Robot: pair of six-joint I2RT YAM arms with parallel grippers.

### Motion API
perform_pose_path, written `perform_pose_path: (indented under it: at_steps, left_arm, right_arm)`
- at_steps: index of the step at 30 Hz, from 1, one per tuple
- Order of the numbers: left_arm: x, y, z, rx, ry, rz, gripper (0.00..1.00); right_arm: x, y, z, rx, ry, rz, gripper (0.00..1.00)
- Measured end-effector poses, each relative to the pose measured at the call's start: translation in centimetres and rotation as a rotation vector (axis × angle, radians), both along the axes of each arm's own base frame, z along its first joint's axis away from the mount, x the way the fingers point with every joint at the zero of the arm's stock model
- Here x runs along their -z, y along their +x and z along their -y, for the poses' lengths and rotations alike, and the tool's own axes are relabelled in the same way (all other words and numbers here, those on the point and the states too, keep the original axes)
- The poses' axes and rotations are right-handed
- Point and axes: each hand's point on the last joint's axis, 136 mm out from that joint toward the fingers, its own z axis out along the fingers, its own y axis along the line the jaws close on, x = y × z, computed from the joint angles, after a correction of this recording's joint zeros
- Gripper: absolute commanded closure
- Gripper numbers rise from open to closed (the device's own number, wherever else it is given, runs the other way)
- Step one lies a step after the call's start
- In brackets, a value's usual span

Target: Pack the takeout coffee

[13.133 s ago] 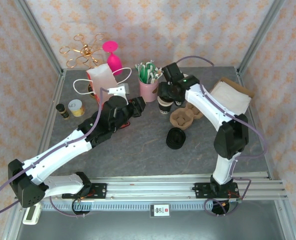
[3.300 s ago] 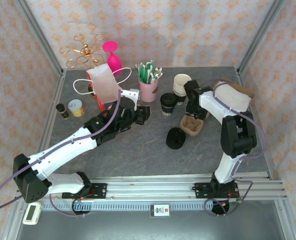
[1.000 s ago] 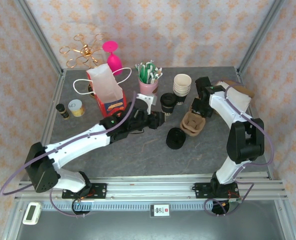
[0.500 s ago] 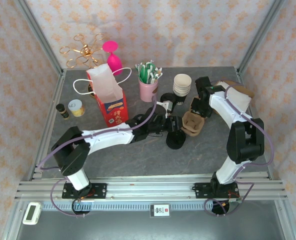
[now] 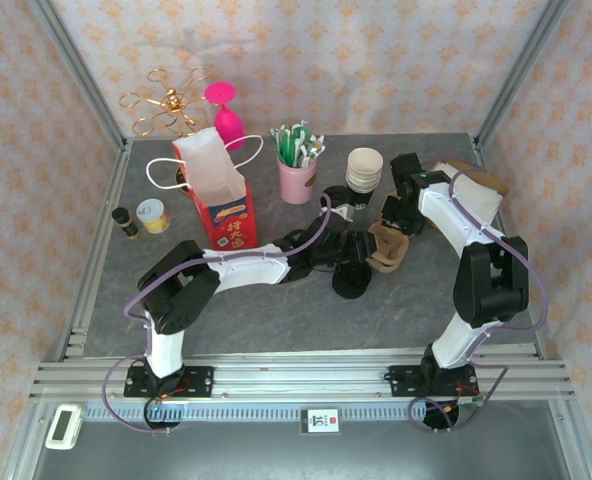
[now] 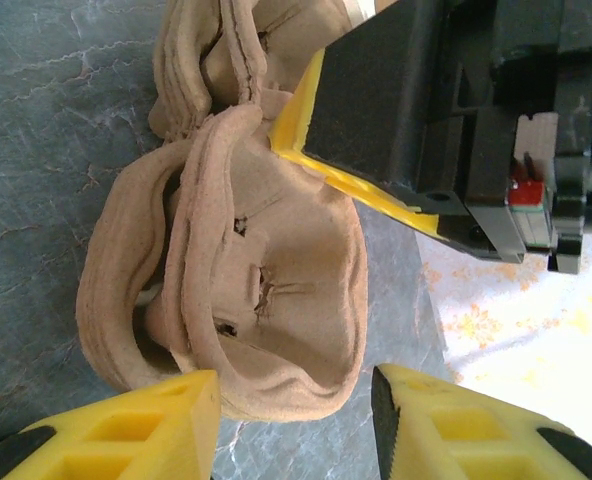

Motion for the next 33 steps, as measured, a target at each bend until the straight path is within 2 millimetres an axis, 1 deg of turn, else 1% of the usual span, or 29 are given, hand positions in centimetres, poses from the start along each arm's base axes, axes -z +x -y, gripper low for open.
perform_pose_path:
  at_steps: [7,11,13,21,33]
  left_arm:
    - [0.0,0.7,-0.3,-0.03,-0.009,-0.013,0.55]
    - [0.6,1.2,0.0,-0.039,-0.011,-0.029,0.55]
    - [0.9,1.2,0.0,-0.045,-0.008,-0.037,0.56]
    - [0.9,1.3,-0.1,-0.056,-0.017,-0.051,0.55]
    - [1.3,1.8,-0.7,-0.101,0.021,-0.055,0.55]
  right_arm:
    - [0.0,0.0,0.0,0.0,0.0,0.0,0.73]
    - [0.0,0.1,0.0,0.0,0.0,0.003,0.73]
    - [0.0,0.2,0.0,0.001,0.001,0.007,0.73]
    - [-0.1,0.3,0.0,0.001,0.002,0.011,0.74]
    - [-0.1,0.3,0.0,0.002,-0.002,0.013,0.75]
